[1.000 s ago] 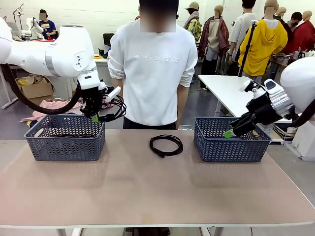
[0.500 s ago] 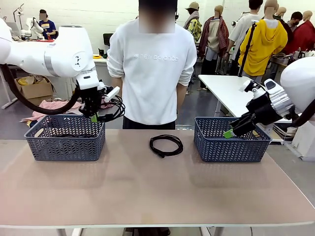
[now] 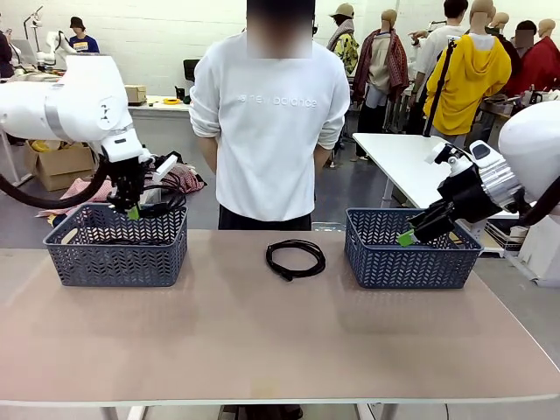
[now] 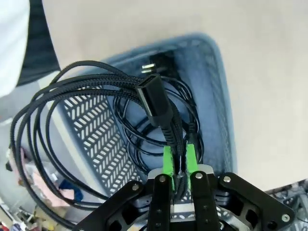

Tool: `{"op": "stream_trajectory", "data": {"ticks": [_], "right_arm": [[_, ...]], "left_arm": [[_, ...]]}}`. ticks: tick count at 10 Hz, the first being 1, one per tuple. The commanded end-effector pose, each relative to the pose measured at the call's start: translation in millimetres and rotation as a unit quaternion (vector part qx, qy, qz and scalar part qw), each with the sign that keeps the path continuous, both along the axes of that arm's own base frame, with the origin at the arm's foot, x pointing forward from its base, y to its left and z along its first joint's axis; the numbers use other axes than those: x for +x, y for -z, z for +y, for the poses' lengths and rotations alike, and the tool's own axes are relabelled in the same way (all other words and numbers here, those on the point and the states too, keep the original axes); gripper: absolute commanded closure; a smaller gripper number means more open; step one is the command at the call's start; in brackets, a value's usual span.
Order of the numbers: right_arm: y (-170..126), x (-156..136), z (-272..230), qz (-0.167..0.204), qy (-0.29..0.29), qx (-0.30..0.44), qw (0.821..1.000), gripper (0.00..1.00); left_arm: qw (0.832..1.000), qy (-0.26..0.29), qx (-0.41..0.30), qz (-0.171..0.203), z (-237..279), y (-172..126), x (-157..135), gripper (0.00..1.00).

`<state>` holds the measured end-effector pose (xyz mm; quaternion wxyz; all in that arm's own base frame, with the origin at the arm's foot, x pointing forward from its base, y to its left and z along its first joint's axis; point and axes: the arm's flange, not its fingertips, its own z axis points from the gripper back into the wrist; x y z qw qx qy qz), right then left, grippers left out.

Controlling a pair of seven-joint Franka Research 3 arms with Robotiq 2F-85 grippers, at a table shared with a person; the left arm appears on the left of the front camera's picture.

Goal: Organize the cables according to human instructions.
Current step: Pick up a bundle of cables and place it in the basket indicated by the human.

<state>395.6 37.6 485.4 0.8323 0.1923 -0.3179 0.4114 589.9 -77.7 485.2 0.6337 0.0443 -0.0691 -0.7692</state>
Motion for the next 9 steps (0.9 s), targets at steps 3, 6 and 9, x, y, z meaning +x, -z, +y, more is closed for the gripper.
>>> {"op": "stream_trajectory", "data": {"ticks": [3,6,9], "right_arm": [[1.7,2.4,-1.4,-0.009,-0.011,0.012,1.000,0.00],[1.7,2.4,-1.4,-0.009,-0.011,0.012,1.000,0.00],[1.7,2.4,-1.4,-0.009,-0.011,0.012,1.000,0.00]], "left_arm": [[0.999,-0.035,-0.015,-0.001,16.8,27.9,4.8,0.88],[0.998,-0.064,-0.013,0.001,28.5,44.2,5.9,0.88],[0.997,-0.075,-0.010,-0.002,31.8,53.3,8.2,0.88]]}}
